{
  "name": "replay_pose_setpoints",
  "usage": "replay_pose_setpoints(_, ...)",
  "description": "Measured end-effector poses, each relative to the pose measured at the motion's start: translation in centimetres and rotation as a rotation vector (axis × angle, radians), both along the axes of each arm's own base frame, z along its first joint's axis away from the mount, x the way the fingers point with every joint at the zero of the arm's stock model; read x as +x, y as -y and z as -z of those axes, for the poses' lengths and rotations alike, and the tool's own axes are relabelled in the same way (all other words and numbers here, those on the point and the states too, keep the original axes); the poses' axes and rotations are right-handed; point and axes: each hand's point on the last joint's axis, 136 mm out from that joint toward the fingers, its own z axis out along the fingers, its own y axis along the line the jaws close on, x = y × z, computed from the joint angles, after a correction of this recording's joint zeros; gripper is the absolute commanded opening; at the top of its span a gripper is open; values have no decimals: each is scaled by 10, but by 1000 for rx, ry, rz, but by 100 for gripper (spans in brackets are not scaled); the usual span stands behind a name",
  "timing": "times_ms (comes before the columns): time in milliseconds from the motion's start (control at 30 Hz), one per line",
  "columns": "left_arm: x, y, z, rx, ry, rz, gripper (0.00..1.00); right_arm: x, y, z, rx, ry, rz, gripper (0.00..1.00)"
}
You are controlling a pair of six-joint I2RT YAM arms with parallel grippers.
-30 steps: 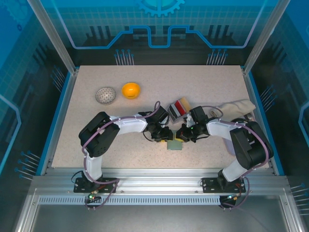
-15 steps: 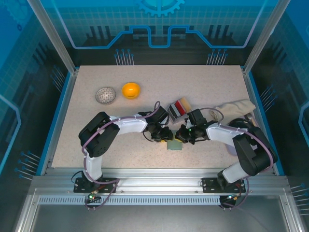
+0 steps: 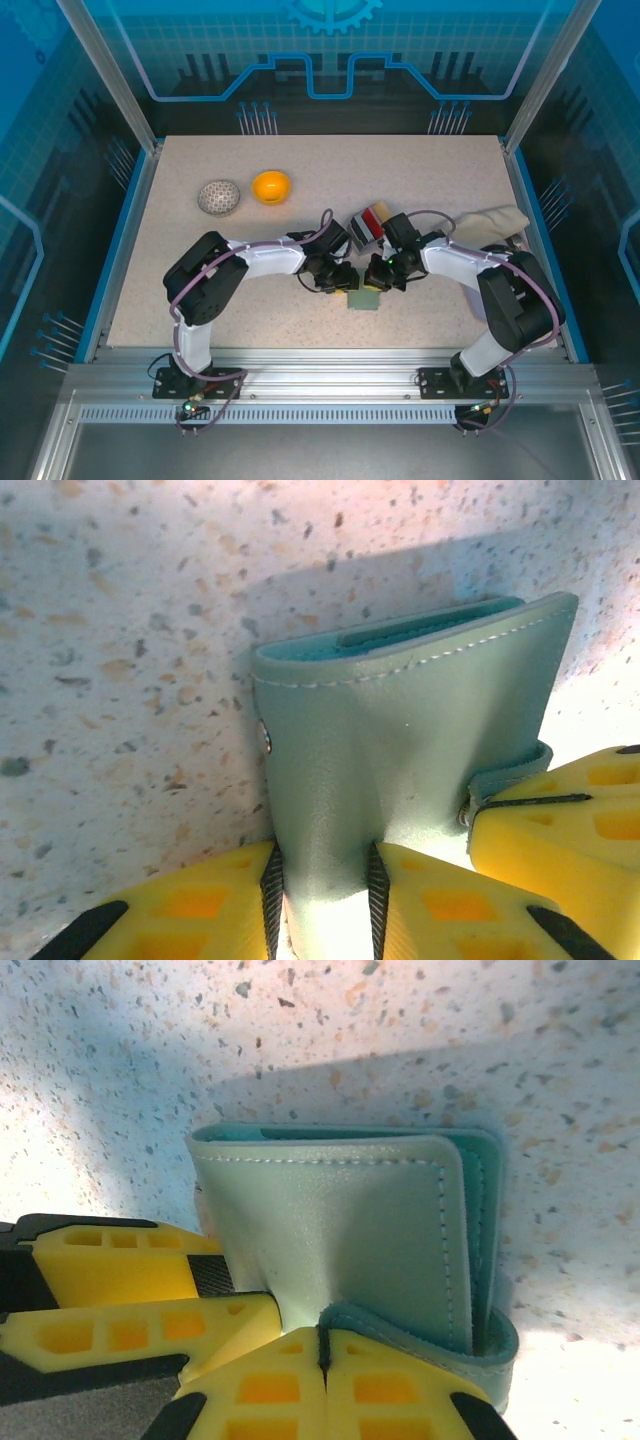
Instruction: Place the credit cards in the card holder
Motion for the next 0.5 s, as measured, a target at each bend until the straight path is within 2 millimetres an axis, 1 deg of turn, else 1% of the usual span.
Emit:
replay_pose_setpoints(267, 1, 3, 0, -6, 11, 3, 30, 1, 4, -1, 0, -17, 11, 0)
replay_pose_setpoints(367, 1, 3, 0, -8, 12, 3, 30, 6, 4, 6, -9, -26, 20, 0)
replay_pose_setpoints(500, 1, 2, 1, -8, 12, 2, 30, 6, 2, 13, 1, -54, 41, 0)
